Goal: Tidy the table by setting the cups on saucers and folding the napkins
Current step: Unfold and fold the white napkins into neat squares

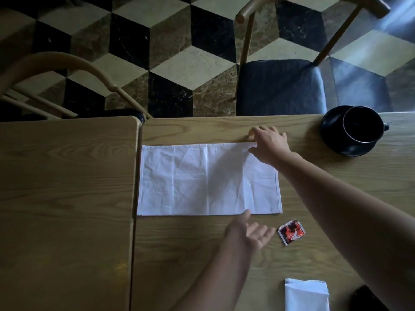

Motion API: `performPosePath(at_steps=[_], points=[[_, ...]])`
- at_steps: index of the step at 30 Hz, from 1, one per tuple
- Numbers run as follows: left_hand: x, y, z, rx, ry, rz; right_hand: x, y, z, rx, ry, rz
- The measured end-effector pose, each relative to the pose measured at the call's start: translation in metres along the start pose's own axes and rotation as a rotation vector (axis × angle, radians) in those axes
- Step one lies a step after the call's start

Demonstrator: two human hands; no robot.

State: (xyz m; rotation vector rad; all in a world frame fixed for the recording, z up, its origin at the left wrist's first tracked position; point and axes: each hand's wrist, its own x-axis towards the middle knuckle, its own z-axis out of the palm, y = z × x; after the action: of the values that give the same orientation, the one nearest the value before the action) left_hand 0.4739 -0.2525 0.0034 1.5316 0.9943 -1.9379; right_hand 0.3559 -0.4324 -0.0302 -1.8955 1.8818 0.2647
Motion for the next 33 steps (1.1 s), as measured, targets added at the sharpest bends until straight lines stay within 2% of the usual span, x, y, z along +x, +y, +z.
performPosePath(at_steps=[5, 7, 10, 12, 15, 19, 21, 25, 29, 33], points=[[0.014, 0.005, 0.017, 0.092, 0.048, 0.092, 0.009, -0.011, -0.008, -0.181, -0.121, -0.006], [0.011, 0.017, 0.014, 0.089, 0.044, 0.168, 0.002, -0.015, -0.013, -0.140, -0.169, 0.018], [-0.013, 0.036, -0.001, 0.026, -0.028, 0.231, -0.021, -0.022, -0.026, 0.088, -0.300, 0.056], [-0.034, 0.046, -0.016, 0.012, -0.103, 0.262, -0.046, -0.025, -0.040, 0.273, -0.329, 0.090], [-0.072, 0.046, -0.050, 0.073, -0.182, 0.299, -0.100, -0.035, -0.059, 0.438, -0.235, 0.066], [-0.127, 0.033, -0.093, 0.047, -0.329, 0.292, -0.178, -0.061, -0.089, 0.855, -0.154, 0.007], [-0.164, 0.027, -0.113, 0.043, -0.427, 0.348, -0.226, -0.073, -0.104, 1.043, -0.103, -0.051], [-0.233, 0.025, -0.133, 0.060, -0.591, 0.507, -0.299, -0.085, -0.120, 1.516, -0.182, -0.170], [-0.276, 0.037, -0.129, 0.120, -0.707, 0.644, -0.311, -0.092, -0.137, 1.780, -0.143, -0.099], [-0.290, 0.059, -0.100, 0.241, -0.797, 0.682, -0.295, -0.089, -0.154, 1.901, -0.097, -0.048]])
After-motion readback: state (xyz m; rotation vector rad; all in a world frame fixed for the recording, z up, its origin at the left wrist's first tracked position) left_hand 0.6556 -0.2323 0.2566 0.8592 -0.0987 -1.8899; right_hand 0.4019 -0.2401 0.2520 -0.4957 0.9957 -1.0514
